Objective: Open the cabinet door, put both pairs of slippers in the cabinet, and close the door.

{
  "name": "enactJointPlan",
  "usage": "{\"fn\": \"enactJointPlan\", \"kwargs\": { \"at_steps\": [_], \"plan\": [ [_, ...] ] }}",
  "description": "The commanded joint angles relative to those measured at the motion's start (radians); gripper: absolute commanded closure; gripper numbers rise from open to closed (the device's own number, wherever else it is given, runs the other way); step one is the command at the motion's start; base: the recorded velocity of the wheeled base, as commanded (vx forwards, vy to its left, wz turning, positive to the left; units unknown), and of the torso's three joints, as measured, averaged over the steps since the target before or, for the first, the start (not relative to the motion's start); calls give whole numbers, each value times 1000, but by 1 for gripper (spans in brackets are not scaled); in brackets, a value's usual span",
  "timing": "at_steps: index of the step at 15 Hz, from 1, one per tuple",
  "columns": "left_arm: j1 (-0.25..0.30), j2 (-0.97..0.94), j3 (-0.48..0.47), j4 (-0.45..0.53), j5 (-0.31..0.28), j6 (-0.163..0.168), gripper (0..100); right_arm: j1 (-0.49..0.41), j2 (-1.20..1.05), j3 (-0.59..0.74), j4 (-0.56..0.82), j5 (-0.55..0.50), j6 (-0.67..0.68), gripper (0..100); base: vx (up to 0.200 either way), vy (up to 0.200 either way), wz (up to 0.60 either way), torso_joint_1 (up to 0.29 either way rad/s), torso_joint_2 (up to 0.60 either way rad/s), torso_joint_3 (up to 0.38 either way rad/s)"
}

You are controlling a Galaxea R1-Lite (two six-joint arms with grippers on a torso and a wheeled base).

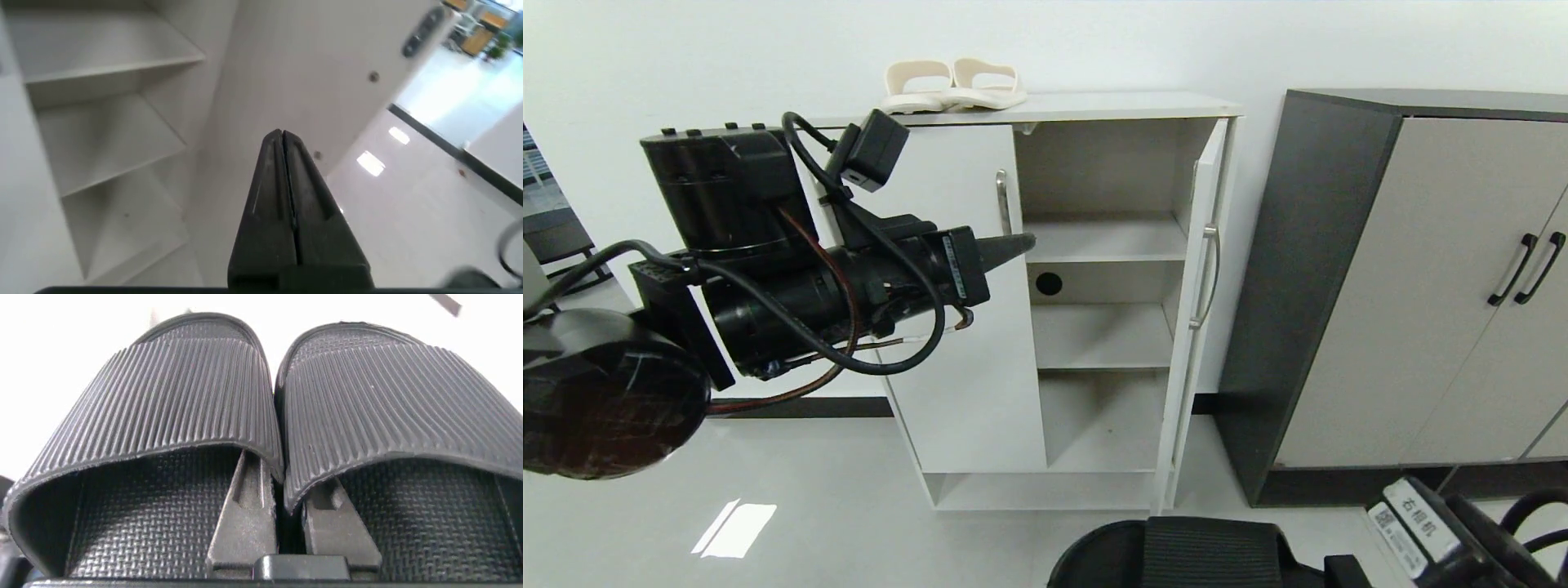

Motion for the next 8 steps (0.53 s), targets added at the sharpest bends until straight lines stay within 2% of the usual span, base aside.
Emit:
{"fn": "enactJointPlan", "kwargs": {
  "at_steps": [1,2,3,4,5,7,8],
  "plan": [
    [39,-43,-2,0,44,-4,100,85,76,-62,0,-101,34,100,0,0,0,0,0,0],
    [76,-123,49,12,84,-2,100,88,166,-128,-6,-265,74,100,0,0,0,0,0,0],
    [87,-224,124,24,96,-1,100,88,217,-185,-9,-334,134,100,0,0,0,0,0,0],
    [107,-330,164,78,103,-1,100,88,263,-242,-10,-386,190,100,0,0,0,0,0,0],
    [131,-438,196,191,142,7,100,87,310,-302,-7,-444,212,100,0,0,0,0,0,0],
    [137,-599,255,372,234,45,100,84,415,-432,-1,-530,213,100,0,0,0,0,0,0],
    [137,-643,281,397,254,52,100,84,449,-480,9,-555,212,100,0,0,0,0,0,0]
  ]
}}
